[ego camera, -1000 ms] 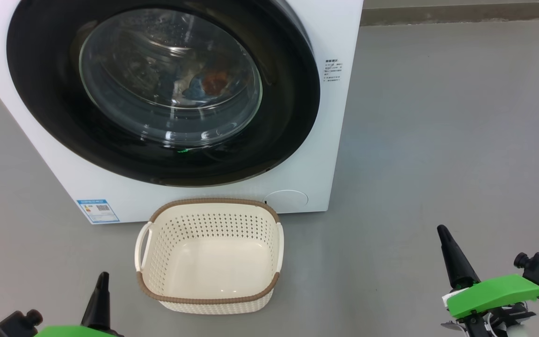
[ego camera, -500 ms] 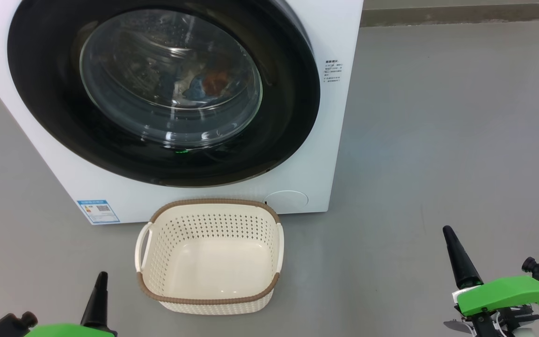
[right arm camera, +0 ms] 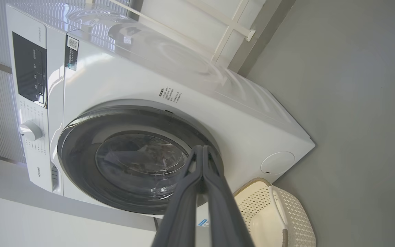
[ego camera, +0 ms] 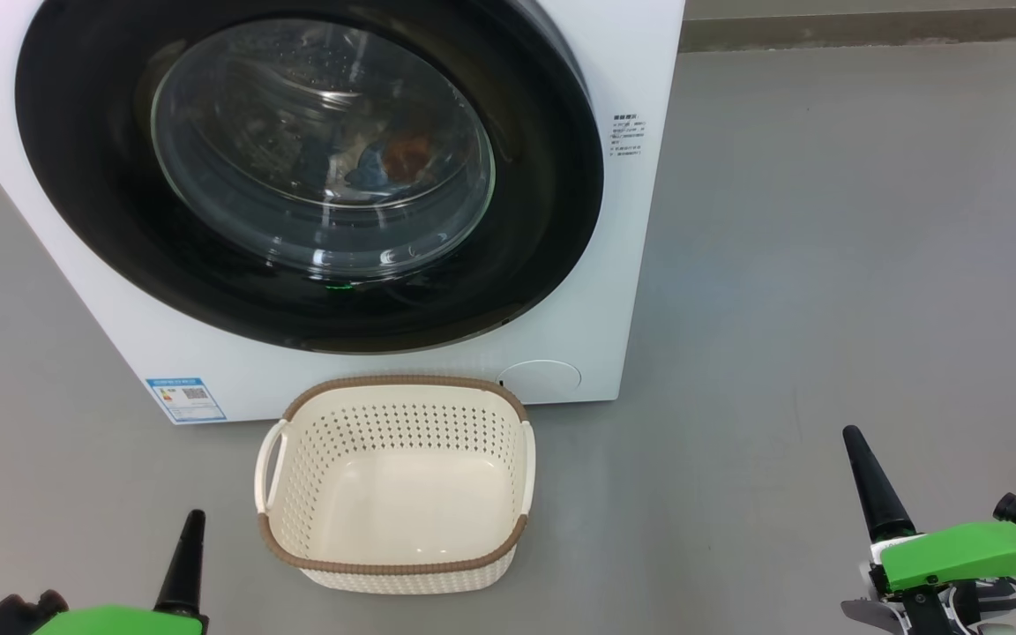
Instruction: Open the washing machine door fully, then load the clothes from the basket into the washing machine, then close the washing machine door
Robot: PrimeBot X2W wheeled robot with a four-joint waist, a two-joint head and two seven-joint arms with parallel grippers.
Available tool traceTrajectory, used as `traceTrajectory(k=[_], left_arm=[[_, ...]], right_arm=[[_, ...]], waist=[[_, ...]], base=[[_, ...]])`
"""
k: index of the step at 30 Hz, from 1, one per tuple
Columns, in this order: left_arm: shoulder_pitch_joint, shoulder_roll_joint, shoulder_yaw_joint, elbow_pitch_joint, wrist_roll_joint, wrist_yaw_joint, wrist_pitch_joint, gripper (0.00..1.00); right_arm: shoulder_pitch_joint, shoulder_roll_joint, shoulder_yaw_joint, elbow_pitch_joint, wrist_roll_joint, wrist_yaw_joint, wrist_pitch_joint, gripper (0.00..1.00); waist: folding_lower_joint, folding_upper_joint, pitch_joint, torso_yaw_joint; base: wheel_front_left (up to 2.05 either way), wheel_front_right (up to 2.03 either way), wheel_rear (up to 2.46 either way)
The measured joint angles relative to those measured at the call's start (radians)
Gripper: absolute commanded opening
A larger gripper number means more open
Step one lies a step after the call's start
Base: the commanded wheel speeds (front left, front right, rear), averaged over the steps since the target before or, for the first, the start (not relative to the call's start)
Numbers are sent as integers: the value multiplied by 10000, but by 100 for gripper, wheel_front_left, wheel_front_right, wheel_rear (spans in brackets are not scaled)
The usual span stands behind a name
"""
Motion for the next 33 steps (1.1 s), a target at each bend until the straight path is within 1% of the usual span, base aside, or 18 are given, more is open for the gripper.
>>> traceTrajectory(k=[33], left_arm=[[-170,-209,483,71,-2932,0,892,0]], right_arm=[[170,368,-755,-163,2780,-27,918,0]], waist=[[0,0,-45,7]], base=[[0,0,0]])
